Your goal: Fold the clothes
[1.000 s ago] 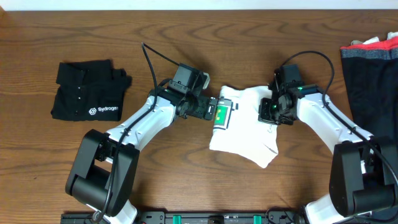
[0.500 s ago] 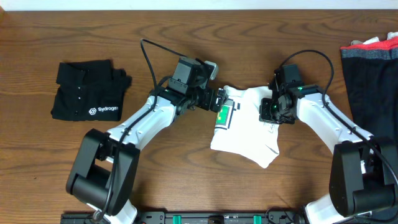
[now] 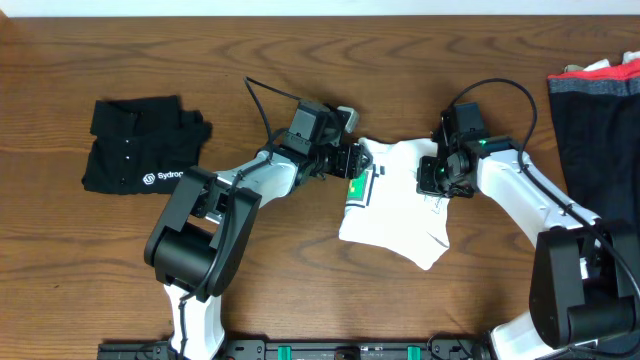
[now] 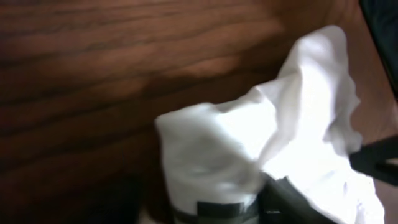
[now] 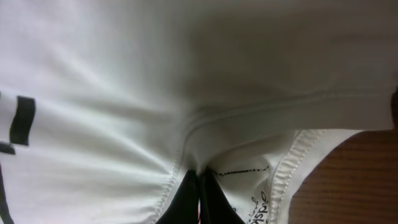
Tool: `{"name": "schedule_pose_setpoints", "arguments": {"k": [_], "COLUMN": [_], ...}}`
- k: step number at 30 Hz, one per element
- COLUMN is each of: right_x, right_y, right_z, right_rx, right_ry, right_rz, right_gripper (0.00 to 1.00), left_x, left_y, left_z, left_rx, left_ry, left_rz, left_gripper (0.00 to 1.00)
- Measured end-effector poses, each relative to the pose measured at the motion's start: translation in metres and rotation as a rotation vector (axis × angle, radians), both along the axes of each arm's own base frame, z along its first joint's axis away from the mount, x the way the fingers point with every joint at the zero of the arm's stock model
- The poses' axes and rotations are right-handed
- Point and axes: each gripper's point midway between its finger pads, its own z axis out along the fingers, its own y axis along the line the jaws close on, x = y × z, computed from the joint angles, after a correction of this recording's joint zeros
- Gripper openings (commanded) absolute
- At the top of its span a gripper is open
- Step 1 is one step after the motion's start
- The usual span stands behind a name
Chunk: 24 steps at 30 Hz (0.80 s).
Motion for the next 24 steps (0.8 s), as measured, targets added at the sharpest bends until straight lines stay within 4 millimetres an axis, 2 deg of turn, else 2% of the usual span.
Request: {"name": "schedule_pose_setpoints", "arguments": {"k": [2, 4, 10, 13, 15, 17, 18, 19, 20, 21, 24], "right_x": [0.000, 0.001, 0.001, 0.000, 0.003, 0.004, 0.004, 0.004, 0.003, 0.003, -0.004], "right_y": [0.000, -0.001, -0.001, -0.008, -0.014, -0.016, -0.016, -0.016, -0.015, -0.014, -0.004], "right_z": [0.000, 0.000, 0.000, -0.001, -0.001, -0.001, -0.001, -0.001, -0.001, -0.001, -0.001], "right_rx": [0.000, -0.005, -0.011, -0.045, -0.065, -0.077, -0.081, -0.082, -0.078, -0.069, -0.009], "right_ry": [-0.002, -0.003, -0.007, -0.006, -0.017, -0.023, -0.024, -0.025, -0.025, -0.022, -0.003], "right_rz": [0.000, 0.000, 0.010, 0.015, 0.018, 0.035, 0.040, 0.044, 0.054, 0.061, 0.108], "right_gripper": [0.01, 0.01, 0.01, 0.04, 0.10, 0.10, 0.12, 0.15, 0.18, 0.22, 0.31], "left_x": [0.000, -0.002, -0.006, -0.002, 0.004, 0.007, 0.008, 0.008, 0.008, 0.008, 0.006], "left_y": [0.000, 0.001, 0.022, 0.042, 0.060, 0.073, 0.077, 0.081, 0.083, 0.085, 0.088], "left_z": [0.000, -0.001, -0.009, -0.014, -0.016, -0.016, -0.015, -0.015, -0.014, -0.012, 0.001], "left_rx": [-0.006, -0.006, 0.000, 0.010, 0.014, 0.021, 0.027, 0.034, 0.040, 0.044, 0.050], "left_ry": [0.005, 0.020, 0.109, 0.152, 0.168, 0.181, 0.183, 0.189, 0.193, 0.189, 0.180], "left_rz": [0.000, 0.000, 0.023, 0.065, 0.105, 0.131, 0.140, 0.152, 0.161, 0.161, 0.170], "left_gripper": [0.12, 0.06, 0.06, 0.06, 0.09, 0.27, 0.31, 0.37, 0.50, 0.56, 0.63]}}
